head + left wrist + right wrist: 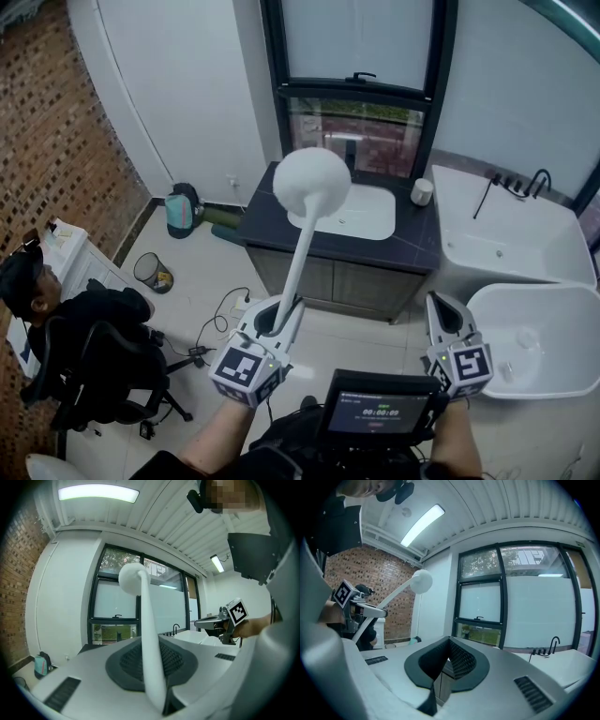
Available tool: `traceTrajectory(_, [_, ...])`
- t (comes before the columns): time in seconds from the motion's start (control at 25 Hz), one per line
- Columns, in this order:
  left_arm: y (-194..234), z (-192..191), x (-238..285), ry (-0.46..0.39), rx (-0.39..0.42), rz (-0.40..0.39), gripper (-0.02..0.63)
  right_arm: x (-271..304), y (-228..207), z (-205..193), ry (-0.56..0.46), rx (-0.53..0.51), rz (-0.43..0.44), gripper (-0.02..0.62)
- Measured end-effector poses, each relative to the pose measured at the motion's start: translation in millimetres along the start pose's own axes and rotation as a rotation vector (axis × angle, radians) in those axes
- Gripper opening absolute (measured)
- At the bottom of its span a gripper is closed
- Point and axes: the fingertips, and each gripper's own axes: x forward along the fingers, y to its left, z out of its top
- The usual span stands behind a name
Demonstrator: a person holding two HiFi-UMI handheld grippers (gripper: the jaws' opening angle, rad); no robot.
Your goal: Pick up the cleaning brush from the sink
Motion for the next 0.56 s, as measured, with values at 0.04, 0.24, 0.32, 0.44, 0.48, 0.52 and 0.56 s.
traceTrajectory(0.04, [-1, 2, 0, -0.003, 0.001, 0.0, 0.051, 0, 0, 1, -0.002, -0.001, 0.0, -0.02])
traceTrajectory(0.24, [-3, 5, -5, -0.002, -0.008, -0.006, 0.051, -3, 3, 2, -0.004, -0.008, 0.003, -0.02])
traceTrajectory(0.32, [-2, 3, -8, -0.001, -0.001, -0.003, 0.051, -5, 5, 2, -0.003, -0.007, 0.002, -0.02])
traceTrajectory(0.44, [-1, 3, -12, 0.0, 0.004, 0.002, 0.051, -7, 7, 4, -0.006, -0.008, 0.0, -0.02])
traceTrajectory(0.48, [-2, 3, -14, 0.001, 0.003, 0.0, 0.051, -8, 8, 4, -0.006, -0.009, -0.002, -0.02])
traceTrajectory(0.52, [-2, 3, -15, 0.003, 0.0, -0.003, 0.051, -9, 9, 4, -0.006, -0.009, -0.003, -0.02])
traceTrajectory(0.56, [-3, 4, -16, 0.005, -0.003, -0.006, 0.051, -9, 10, 4, -0.006, -0.009, -0.004, -0.02])
